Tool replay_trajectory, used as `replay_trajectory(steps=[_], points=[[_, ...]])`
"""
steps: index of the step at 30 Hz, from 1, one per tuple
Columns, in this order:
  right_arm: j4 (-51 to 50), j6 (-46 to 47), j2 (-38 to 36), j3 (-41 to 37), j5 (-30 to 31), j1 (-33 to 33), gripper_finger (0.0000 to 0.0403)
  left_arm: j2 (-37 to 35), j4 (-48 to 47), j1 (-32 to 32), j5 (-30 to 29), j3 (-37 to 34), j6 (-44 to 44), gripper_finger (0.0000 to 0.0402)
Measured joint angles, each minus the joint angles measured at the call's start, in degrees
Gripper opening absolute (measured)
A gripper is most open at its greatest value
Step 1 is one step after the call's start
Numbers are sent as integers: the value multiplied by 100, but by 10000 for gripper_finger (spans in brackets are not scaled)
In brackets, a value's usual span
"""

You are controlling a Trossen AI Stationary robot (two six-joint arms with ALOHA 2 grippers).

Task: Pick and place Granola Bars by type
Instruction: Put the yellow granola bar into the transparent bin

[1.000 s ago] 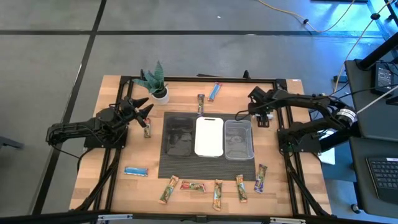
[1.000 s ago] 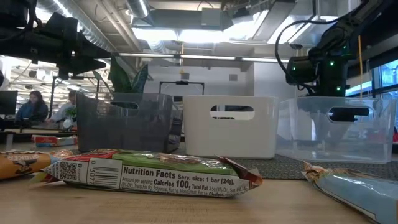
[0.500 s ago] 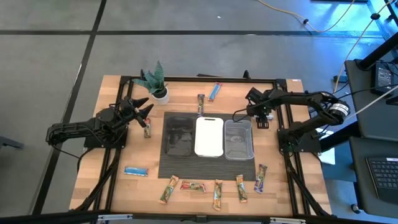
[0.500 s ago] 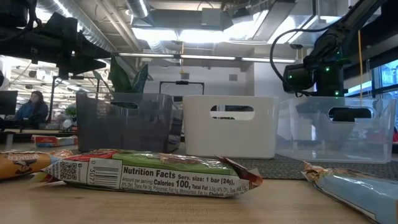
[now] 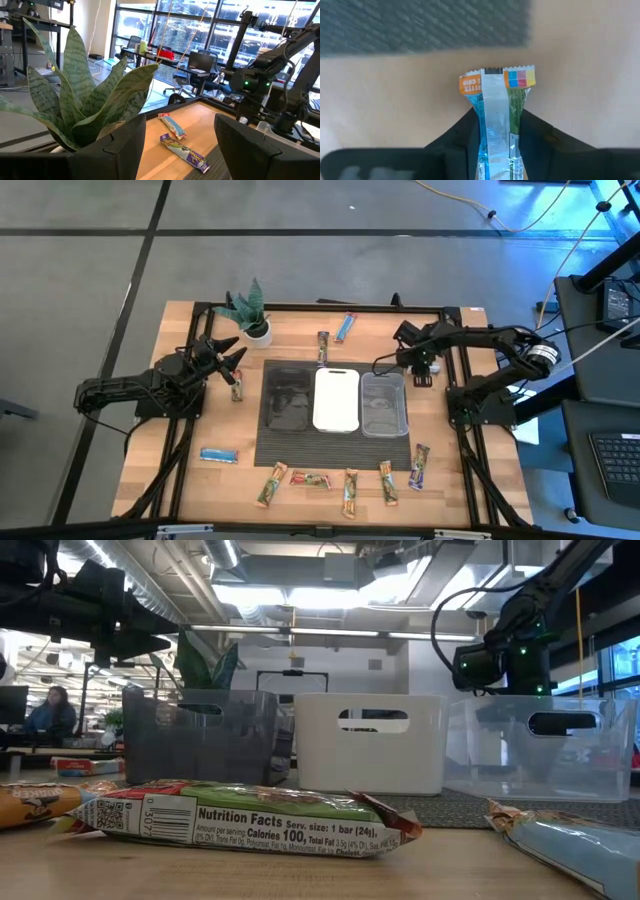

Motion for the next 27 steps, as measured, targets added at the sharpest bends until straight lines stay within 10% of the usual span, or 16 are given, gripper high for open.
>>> replay_trajectory(steps=[11,27], points=[[-608,547,-785,597,410,-2,118,0,2,1,1,-1,0,229],[-1840,5739,-1644,2785,-1203,1152,118,0,2,-1,1,0,0,229]])
